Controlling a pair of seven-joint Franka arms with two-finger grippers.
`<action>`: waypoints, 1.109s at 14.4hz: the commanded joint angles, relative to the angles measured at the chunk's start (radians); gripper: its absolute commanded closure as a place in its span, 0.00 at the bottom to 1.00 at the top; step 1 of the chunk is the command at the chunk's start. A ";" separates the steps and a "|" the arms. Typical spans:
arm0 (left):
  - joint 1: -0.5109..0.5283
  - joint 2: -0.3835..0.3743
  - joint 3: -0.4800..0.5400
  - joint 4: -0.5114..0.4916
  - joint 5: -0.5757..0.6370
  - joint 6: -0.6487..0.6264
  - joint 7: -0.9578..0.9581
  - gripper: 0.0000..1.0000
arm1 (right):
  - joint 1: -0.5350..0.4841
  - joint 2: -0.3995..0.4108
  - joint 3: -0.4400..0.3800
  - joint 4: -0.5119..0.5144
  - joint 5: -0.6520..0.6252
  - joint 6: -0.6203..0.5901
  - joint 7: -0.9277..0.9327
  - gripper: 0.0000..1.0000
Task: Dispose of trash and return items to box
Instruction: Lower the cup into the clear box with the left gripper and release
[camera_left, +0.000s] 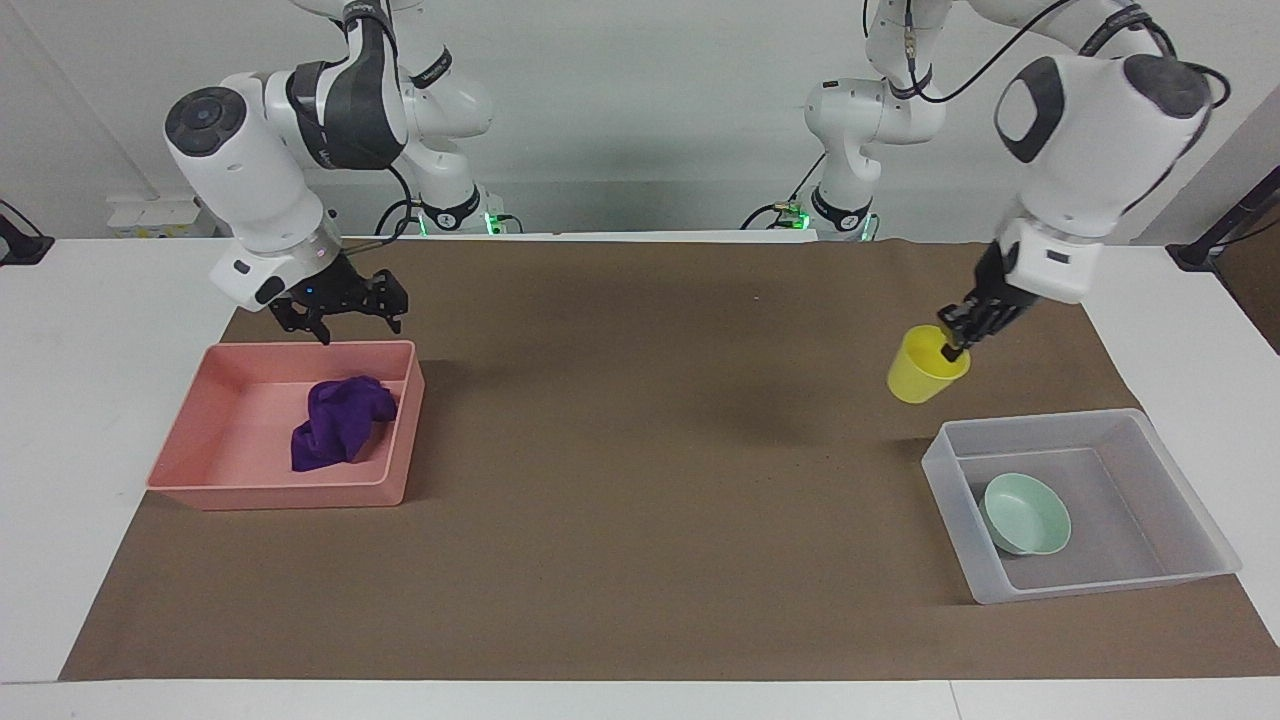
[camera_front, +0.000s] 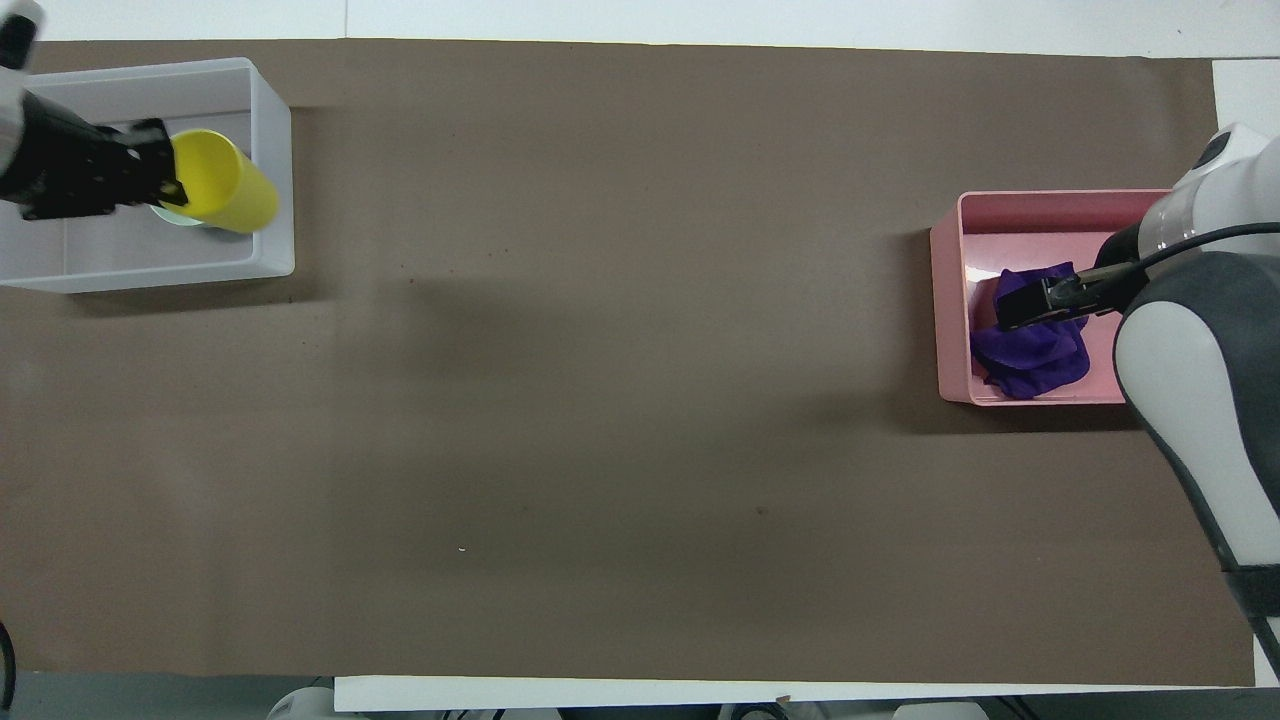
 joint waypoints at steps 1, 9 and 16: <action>0.100 0.178 0.012 0.112 -0.006 0.103 0.076 1.00 | 0.006 0.013 0.000 0.113 0.009 -0.150 0.020 0.01; 0.154 0.289 0.014 -0.077 -0.005 0.340 0.125 1.00 | -0.006 -0.014 -0.011 0.232 0.007 -0.345 0.022 0.00; 0.148 0.212 0.006 -0.059 0.095 0.241 0.209 0.00 | -0.006 -0.024 -0.011 0.216 0.007 -0.344 0.020 0.00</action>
